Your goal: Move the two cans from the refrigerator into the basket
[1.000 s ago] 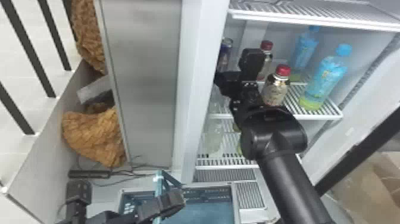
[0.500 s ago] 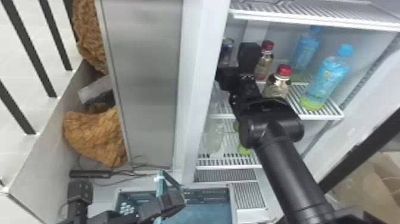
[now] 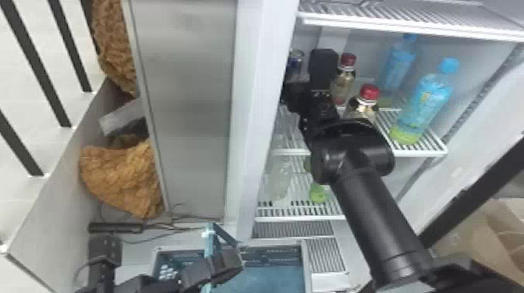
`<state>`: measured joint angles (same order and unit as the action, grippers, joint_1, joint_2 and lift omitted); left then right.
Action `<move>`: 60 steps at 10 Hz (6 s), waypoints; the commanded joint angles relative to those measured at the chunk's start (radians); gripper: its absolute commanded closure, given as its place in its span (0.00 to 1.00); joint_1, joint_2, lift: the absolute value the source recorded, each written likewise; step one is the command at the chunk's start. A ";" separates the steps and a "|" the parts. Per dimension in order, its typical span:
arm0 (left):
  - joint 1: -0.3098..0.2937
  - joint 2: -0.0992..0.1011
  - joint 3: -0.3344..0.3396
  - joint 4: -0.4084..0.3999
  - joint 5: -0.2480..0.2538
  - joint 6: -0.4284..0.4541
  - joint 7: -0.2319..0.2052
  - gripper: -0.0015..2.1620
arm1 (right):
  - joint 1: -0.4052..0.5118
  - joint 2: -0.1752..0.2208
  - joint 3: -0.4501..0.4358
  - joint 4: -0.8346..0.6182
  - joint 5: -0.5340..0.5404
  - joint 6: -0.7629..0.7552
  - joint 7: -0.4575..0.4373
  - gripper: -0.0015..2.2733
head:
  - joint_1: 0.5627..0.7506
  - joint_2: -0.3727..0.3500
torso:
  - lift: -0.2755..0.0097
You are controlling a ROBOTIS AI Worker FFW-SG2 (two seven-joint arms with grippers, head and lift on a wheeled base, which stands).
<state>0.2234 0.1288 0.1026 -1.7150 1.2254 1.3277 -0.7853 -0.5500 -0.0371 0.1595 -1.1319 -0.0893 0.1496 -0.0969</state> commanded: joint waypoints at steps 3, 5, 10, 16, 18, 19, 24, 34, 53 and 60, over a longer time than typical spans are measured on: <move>0.000 0.000 -0.001 0.001 0.001 0.000 0.000 0.55 | -0.019 -0.006 0.034 0.029 0.012 -0.010 0.002 0.51 | 0.70 0.29 | 0.86; 0.000 0.002 -0.003 0.001 0.003 0.000 0.000 0.55 | -0.017 -0.009 0.050 0.029 0.031 -0.037 0.002 0.53 | 0.69 0.30 | 0.86; 0.002 0.002 -0.003 0.001 0.009 0.000 0.000 0.55 | 0.116 -0.033 0.068 -0.212 0.023 0.005 -0.006 0.53 | 0.69 0.31 | 0.86; 0.012 -0.002 -0.001 0.001 0.009 0.000 0.000 0.55 | 0.317 -0.075 0.078 -0.551 -0.028 0.140 -0.026 0.53 | 0.70 0.32 | 0.86; 0.012 -0.003 -0.001 0.003 0.009 -0.002 0.000 0.55 | 0.376 -0.086 0.078 -0.644 -0.052 0.172 -0.030 0.53 | 0.70 0.32 | 0.86; 0.017 -0.003 0.001 0.001 0.009 0.000 0.000 0.55 | 0.415 -0.093 0.076 -0.700 -0.062 0.196 -0.040 0.53 | 0.70 0.32 | 0.86; 0.019 -0.006 0.001 0.001 0.009 0.000 0.000 0.55 | 0.579 -0.118 0.032 -0.924 -0.092 0.265 -0.049 0.53 | 0.70 0.30 | 0.86; 0.017 -0.011 0.009 0.001 0.005 -0.002 0.000 0.55 | 0.997 -0.161 -0.060 -1.395 -0.214 0.449 -0.030 0.53 | 0.70 0.22 | 0.86; 0.015 -0.009 0.013 0.001 0.003 -0.010 -0.002 0.55 | 1.301 -0.190 -0.120 -1.581 -0.286 0.852 0.217 0.23 | 0.70 0.31 | 0.86; 0.019 -0.009 0.017 0.001 0.003 -0.010 -0.002 0.55 | 1.387 -0.156 -0.227 -1.576 -0.250 0.690 0.246 0.11 | 0.70 0.26 | 0.86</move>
<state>0.2410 0.1197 0.1180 -1.7142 1.2284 1.3179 -0.7869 0.8165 -0.1982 -0.0491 -2.7085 -0.3388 0.8739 0.1489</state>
